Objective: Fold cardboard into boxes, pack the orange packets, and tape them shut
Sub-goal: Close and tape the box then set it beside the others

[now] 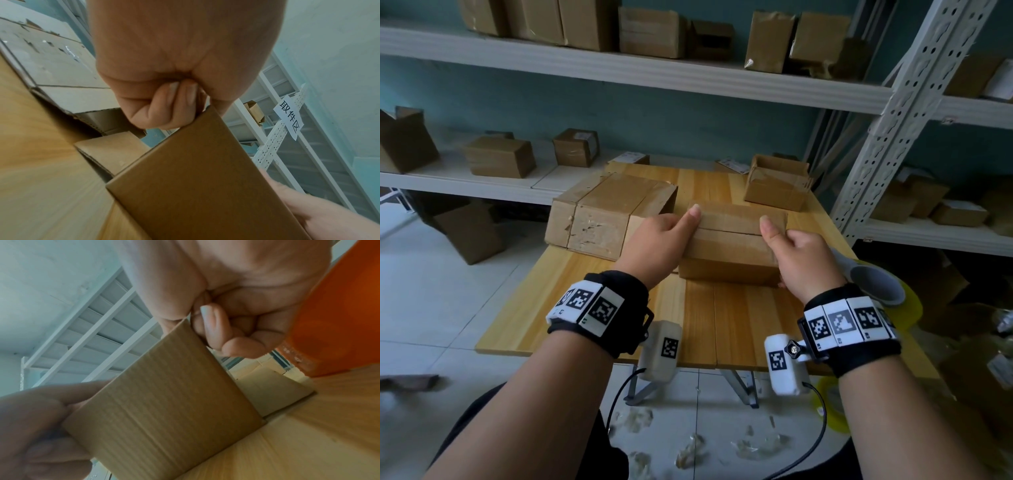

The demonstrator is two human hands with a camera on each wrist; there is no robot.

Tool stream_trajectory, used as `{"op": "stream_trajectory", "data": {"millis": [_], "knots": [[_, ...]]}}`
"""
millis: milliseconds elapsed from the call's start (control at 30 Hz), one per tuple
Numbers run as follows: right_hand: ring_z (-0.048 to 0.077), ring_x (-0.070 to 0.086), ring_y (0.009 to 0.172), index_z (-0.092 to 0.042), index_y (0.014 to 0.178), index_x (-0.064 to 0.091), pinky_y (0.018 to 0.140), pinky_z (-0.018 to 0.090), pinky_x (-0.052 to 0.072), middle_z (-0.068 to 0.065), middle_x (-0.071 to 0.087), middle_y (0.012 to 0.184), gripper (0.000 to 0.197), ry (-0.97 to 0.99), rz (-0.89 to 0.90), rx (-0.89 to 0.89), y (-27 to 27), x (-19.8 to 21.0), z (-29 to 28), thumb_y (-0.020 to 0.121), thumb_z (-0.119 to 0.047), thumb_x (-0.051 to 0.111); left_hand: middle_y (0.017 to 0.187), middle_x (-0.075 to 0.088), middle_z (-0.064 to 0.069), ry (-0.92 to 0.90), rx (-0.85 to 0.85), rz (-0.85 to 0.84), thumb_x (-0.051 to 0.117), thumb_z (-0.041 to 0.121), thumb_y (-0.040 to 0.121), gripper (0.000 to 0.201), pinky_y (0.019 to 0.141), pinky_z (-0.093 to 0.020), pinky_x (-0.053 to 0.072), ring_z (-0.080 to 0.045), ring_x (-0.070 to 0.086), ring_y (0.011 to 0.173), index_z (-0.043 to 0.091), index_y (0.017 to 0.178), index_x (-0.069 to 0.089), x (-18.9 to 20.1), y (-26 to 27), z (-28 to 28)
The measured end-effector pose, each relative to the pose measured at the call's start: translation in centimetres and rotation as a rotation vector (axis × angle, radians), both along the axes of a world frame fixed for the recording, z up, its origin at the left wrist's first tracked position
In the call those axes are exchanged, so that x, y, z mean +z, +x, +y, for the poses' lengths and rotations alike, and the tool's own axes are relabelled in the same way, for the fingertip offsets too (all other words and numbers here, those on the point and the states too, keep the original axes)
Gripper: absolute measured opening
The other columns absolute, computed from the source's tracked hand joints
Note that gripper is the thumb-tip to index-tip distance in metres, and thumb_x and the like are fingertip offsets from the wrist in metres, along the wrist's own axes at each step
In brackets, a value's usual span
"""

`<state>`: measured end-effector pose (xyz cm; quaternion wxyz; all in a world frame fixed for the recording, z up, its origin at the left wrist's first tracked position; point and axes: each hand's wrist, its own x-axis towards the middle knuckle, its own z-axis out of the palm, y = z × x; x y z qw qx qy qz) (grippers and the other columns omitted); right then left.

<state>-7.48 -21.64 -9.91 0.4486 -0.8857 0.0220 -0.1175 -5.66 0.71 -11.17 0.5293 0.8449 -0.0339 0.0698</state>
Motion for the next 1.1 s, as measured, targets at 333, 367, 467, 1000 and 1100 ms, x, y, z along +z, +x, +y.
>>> {"op": "stream_trajectory", "data": {"millis": [333, 367, 467, 1000, 1100], "knots": [[0.033, 0.065, 0.071, -0.004, 0.091, 0.065, 0.075, 0.058, 0.062, 0.008, 0.057, 0.070, 0.069, 0.028, 0.028, -0.005, 0.23, -0.55, 0.34, 0.102, -0.069, 0.043, 0.067, 0.059, -0.001, 0.110, -0.023, -0.055, 0.047, 0.064, 0.105, 0.067, 0.049, -0.020, 0.040, -0.012, 0.055, 0.056, 0.005, 0.089, 0.073, 0.45, 0.27, 0.59], [0.029, 0.063, 0.067, -0.004, 0.092, 0.064, 0.074, 0.056, 0.063, 0.007, 0.055, 0.070, 0.072, 0.032, 0.051, -0.004, 0.22, -0.54, 0.27, 0.099, -0.073, 0.044, 0.067, 0.059, -0.002, 0.099, -0.032, -0.055, 0.046, 0.062, 0.106, 0.066, 0.052, -0.023, 0.041, -0.013, 0.054, 0.056, 0.004, 0.088, 0.073, 0.51, 0.26, 0.61], [0.026, 0.056, 0.066, -0.008, 0.085, 0.057, 0.074, 0.054, 0.061, 0.008, 0.049, 0.071, 0.078, -0.025, 0.050, 0.012, -0.04, -0.46, 0.17, 0.084, -0.086, 0.049, 0.062, 0.054, 0.001, 0.095, -0.035, -0.065, 0.044, 0.058, 0.108, 0.062, 0.052, -0.026, 0.039, -0.012, 0.049, 0.052, 0.009, 0.078, 0.067, 0.49, 0.09, 0.49], [0.016, 0.059, 0.055, -0.015, 0.078, 0.053, 0.064, 0.044, 0.061, 0.003, 0.048, 0.065, 0.060, 0.035, 0.041, 0.013, 0.17, -0.33, 0.20, 0.097, -0.072, 0.051, 0.060, 0.049, 0.000, 0.130, 0.006, -0.089, 0.050, 0.061, 0.105, 0.061, 0.053, -0.029, 0.036, -0.016, 0.047, 0.052, 0.013, 0.069, 0.059, 0.41, -0.14, 0.34], [0.005, 0.057, 0.040, -0.013, 0.082, 0.055, 0.067, 0.049, 0.064, 0.001, 0.047, 0.064, 0.069, 0.065, 0.083, 0.001, 0.03, -0.50, 0.43, 0.085, -0.081, 0.060, 0.061, 0.048, -0.001, 0.104, 0.001, -0.105, 0.046, 0.057, 0.108, 0.060, 0.056, -0.033, 0.037, -0.018, 0.046, 0.055, 0.013, 0.071, 0.058, 0.31, -0.18, 0.30]]}}
